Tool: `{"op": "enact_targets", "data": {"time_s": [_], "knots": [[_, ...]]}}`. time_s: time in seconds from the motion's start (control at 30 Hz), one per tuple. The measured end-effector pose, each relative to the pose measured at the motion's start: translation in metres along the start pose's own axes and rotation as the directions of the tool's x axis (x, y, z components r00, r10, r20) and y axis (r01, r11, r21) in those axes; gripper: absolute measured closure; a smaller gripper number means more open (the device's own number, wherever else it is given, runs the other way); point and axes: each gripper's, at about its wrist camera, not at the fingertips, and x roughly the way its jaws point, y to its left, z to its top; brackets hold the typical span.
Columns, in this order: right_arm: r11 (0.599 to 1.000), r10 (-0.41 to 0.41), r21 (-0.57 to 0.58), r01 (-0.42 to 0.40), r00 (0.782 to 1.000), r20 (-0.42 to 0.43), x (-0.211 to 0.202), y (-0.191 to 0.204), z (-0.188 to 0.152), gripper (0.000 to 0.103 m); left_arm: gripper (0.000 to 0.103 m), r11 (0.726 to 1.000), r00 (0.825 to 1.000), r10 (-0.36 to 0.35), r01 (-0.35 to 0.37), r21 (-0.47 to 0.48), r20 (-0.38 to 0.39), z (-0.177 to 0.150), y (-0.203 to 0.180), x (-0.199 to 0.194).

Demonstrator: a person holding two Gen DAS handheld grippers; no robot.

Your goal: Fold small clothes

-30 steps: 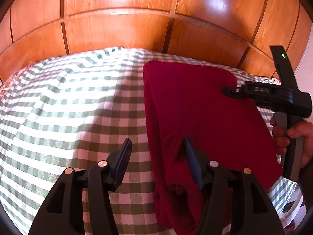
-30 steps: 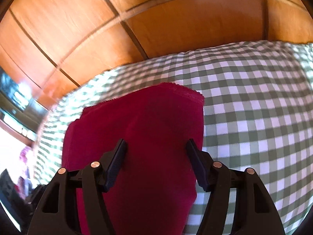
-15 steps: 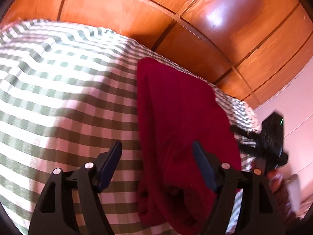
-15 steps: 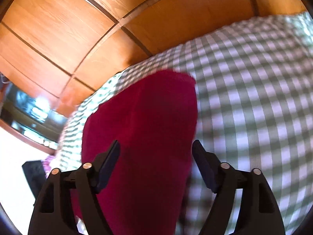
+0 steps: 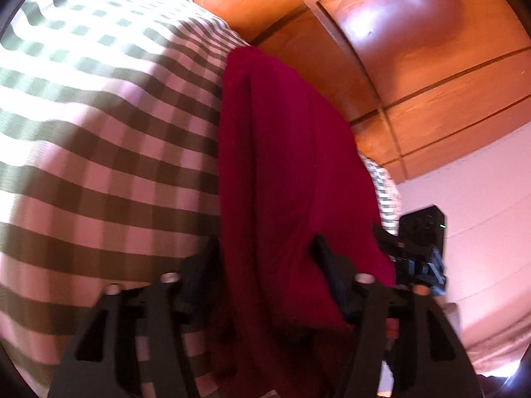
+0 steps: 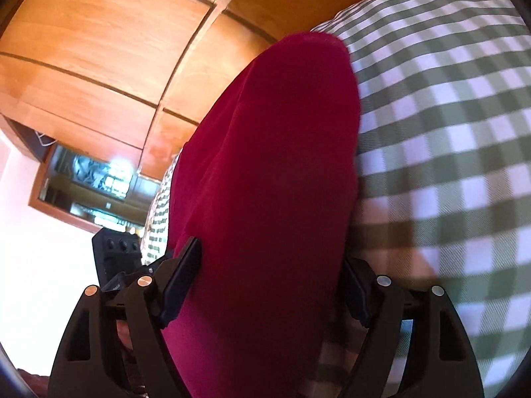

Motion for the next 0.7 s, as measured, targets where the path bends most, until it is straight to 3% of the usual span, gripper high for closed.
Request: {"op": "enact_targets", "data": {"time_s": [0.07, 0.17, 0.27, 0.37, 0.57, 0.7], "knots": [[1.0, -0.011, -0.015, 0.011, 1.0, -0.007, 0.003, 0.004, -0.002, 0.025, 0.06, 1.0, 1.0, -0.012, 0.012, 0.011, 0.007, -0.003, -0.001, 0.001], [0.997, -0.049, -0.052, 0.049, 0.999, -0.009, 0.005, 0.015, -0.007, 0.039, 0.067, 0.999, 0.999, -0.039, 0.039, 0.01, 0.02, -0.007, -0.002, -0.002], [0.994, -0.069, -0.087, 0.069, 0.998, 0.01, -0.003, 0.028, -0.013, 0.051, 0.07, 0.998, 0.998, -0.048, 0.047, 0.034, 0.03, -0.01, -0.009, -0.005], [0.985, -0.094, -0.139, 0.099, 0.995, 0.045, -0.019, 0.047, -0.024, 0.055, 0.071, 0.995, 0.998, -0.062, 0.06, 0.073, 0.02, -0.014, -0.027, -0.006], [0.978, -0.117, -0.152, 0.145, 0.976, 0.182, -0.088, 0.057, -0.042, 0.056, 0.071, 0.968, 0.991, -0.129, 0.132, 0.212, -0.029, -0.011, -0.092, 0.014], [0.974, -0.154, -0.111, 0.197, 0.938, 0.311, -0.149, 0.047, -0.048, 0.056, 0.071, 0.932, 0.984, -0.153, 0.176, 0.318, -0.097, -0.002, -0.156, 0.056]]}}
